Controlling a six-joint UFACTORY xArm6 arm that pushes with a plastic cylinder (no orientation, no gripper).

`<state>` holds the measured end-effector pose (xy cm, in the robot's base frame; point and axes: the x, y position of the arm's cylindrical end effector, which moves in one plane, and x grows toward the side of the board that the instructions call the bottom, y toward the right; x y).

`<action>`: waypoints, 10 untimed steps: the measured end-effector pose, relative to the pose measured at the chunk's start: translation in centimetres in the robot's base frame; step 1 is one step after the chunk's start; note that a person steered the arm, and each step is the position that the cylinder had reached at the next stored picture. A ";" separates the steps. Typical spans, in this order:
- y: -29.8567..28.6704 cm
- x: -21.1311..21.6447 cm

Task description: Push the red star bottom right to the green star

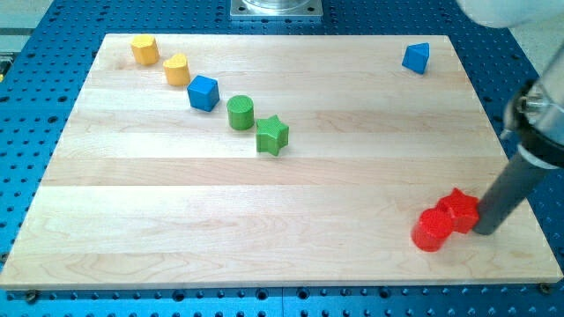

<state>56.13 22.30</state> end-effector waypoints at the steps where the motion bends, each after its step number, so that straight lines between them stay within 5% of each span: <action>1: -6.5 -2.4; 8: -7.8 0.0; 10: -14.6 -3.0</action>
<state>53.13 7.71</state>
